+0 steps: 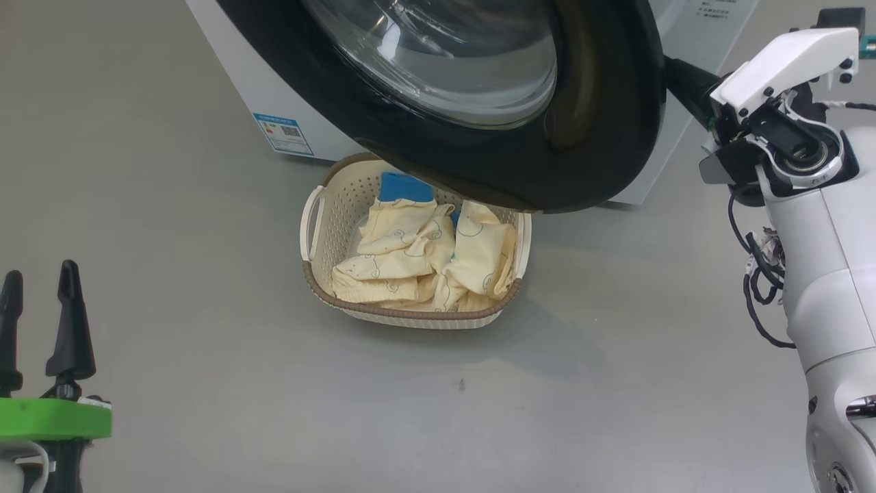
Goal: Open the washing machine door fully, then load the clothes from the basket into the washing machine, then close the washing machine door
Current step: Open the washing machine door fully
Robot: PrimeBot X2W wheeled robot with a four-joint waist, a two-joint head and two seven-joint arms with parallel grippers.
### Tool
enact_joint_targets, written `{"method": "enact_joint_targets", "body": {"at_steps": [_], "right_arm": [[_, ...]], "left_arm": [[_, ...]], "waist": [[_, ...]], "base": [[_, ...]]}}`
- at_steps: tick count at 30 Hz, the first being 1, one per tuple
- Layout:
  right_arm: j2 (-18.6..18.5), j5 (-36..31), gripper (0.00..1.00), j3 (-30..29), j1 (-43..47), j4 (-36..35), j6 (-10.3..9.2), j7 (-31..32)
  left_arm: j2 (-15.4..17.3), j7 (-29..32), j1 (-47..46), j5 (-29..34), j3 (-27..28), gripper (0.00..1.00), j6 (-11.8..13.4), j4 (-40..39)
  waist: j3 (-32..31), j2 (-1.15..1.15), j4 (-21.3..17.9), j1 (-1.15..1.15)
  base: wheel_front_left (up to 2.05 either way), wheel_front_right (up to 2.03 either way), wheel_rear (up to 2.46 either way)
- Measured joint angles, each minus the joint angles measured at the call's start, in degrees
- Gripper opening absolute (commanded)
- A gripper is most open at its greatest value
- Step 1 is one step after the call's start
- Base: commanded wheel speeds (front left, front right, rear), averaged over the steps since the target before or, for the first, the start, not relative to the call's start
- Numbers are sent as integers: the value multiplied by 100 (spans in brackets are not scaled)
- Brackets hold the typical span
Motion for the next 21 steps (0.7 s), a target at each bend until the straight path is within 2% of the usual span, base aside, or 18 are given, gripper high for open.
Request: {"method": "enact_joint_targets", "body": {"at_steps": [21], "right_arm": [[102,435,0,335,815,-701,1,566]], "left_arm": [[3,0,389,167,-11,100,0,76]], "waist": [[-683,0,78,0]], "base": [[0,0,0]]}}
